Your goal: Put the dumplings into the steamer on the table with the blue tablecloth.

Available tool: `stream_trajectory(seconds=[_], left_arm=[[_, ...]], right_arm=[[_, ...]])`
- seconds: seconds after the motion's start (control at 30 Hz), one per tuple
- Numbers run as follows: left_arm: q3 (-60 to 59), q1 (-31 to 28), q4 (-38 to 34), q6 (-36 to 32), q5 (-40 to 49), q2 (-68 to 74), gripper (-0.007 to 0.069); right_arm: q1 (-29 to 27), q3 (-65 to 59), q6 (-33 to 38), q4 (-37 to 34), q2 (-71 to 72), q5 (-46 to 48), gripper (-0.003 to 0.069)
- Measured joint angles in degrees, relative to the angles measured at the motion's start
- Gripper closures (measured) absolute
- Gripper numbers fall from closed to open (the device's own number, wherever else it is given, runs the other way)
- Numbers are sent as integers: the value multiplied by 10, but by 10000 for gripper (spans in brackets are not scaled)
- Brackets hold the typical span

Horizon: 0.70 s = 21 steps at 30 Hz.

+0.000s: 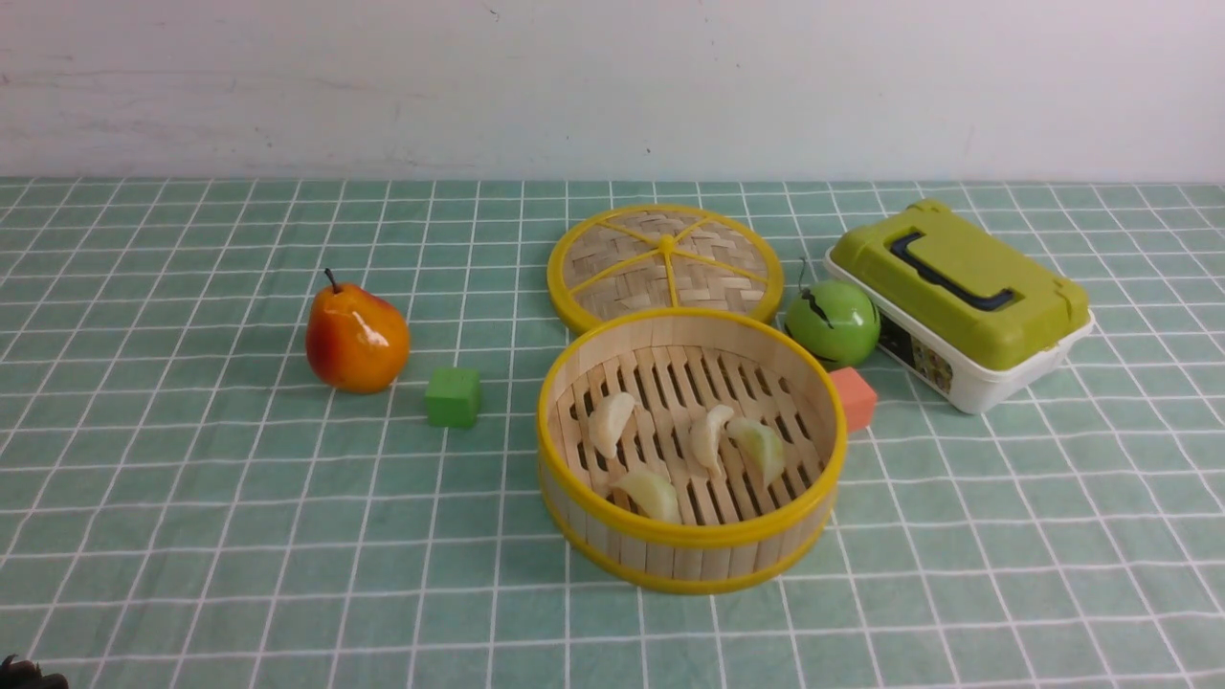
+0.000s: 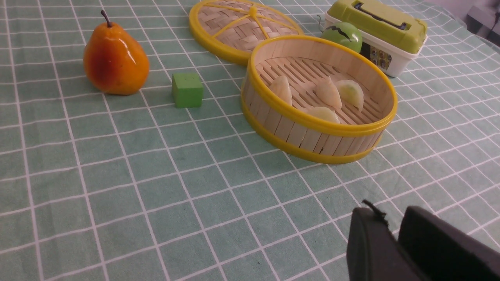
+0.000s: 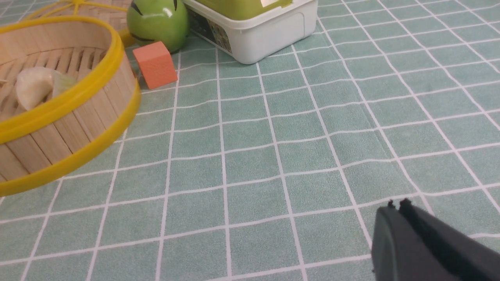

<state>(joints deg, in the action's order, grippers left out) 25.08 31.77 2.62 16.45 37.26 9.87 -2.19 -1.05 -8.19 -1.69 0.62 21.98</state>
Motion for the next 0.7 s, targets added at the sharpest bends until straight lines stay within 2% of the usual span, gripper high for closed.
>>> stream_trajectory(seconds=[0.7], left_arm=[[0,0,0,0,0,0,489]], right_arm=[[0,0,-1,0,0,0,636]])
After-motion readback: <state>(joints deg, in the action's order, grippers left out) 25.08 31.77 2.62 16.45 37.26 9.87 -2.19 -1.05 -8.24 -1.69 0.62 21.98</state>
